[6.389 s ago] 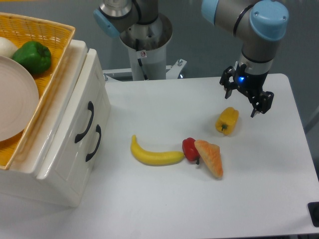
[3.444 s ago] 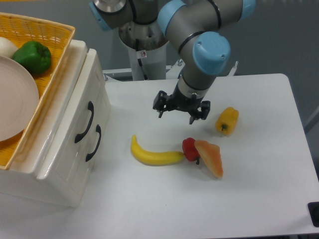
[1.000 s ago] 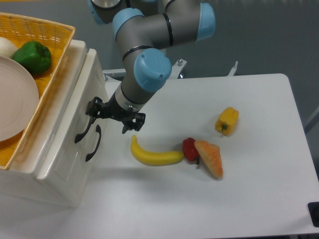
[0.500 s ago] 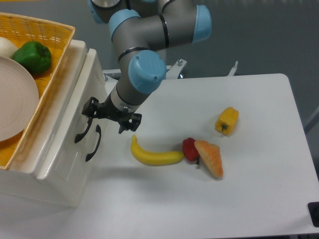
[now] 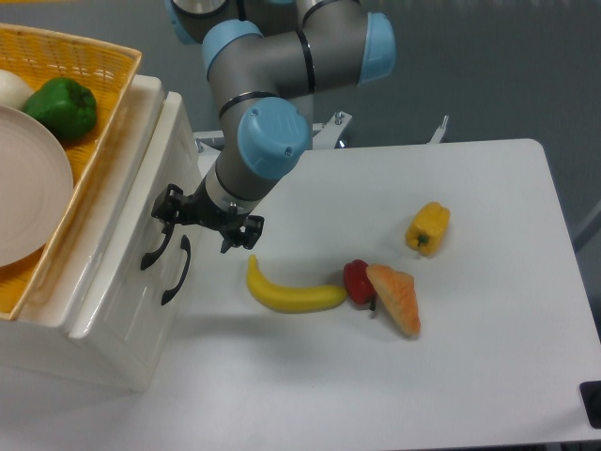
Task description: Slide the top white drawer open
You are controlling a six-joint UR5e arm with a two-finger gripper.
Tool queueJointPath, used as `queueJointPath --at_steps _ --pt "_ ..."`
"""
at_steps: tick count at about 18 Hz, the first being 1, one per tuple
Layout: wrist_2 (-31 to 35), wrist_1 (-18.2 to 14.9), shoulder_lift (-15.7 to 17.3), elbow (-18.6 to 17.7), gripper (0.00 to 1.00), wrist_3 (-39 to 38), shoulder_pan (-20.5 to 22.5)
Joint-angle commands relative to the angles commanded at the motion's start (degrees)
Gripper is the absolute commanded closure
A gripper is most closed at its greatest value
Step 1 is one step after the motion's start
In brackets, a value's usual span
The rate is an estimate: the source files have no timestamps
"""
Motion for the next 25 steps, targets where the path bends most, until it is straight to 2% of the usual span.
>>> queueJointPath --at_steps 25 --pt "1.49 0.53 -0.97 0.26 0.00 0.17 -0.44"
